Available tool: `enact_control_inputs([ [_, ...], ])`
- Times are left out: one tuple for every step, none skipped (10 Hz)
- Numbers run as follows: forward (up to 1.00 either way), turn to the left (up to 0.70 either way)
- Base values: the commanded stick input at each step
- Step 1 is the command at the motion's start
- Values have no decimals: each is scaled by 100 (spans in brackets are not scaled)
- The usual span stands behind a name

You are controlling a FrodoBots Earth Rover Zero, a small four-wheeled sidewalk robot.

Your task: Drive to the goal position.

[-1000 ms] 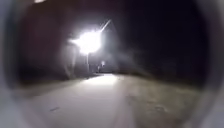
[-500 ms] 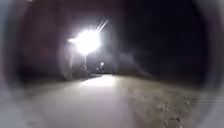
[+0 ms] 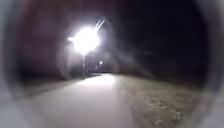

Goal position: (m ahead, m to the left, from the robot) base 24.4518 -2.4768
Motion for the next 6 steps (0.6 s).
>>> enact_control_inputs([
  [100, 0],
  [100, 0],
  [100, 0],
  [100, 0],
  [96, 0],
  [68, 0],
])
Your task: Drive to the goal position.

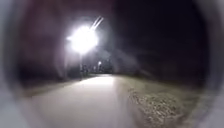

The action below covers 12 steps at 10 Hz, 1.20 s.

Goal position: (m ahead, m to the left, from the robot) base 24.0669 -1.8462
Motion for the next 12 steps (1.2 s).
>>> enact_control_inputs([
  [40, 0],
  [12, 0],
  [0, 0],
  [0, 0],
  [0, 0],
  [0, 0],
  [0, 0],
  [0, 0],
  [0, 0],
  [0, 0],
  [0, 0],
  [100, 0],
])
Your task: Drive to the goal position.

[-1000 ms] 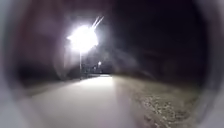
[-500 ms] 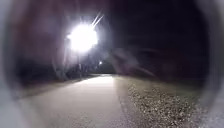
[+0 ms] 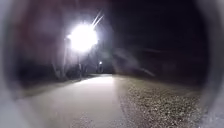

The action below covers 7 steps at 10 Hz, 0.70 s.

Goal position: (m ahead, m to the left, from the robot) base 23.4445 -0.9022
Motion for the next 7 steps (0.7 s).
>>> enact_control_inputs([
  [100, 0],
  [100, 0],
  [100, 0],
  [100, 0],
  [100, 0],
  [100, 0],
  [100, 0],
])
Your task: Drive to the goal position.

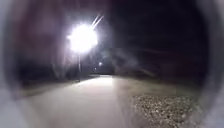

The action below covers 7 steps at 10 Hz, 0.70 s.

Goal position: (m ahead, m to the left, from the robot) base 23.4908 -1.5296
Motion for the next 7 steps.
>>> enact_control_inputs([
  [100, 3],
  [100, 13],
  [100, 22],
  [100, 27],
  [100, 27],
  [100, 27],
  [100, 27],
])
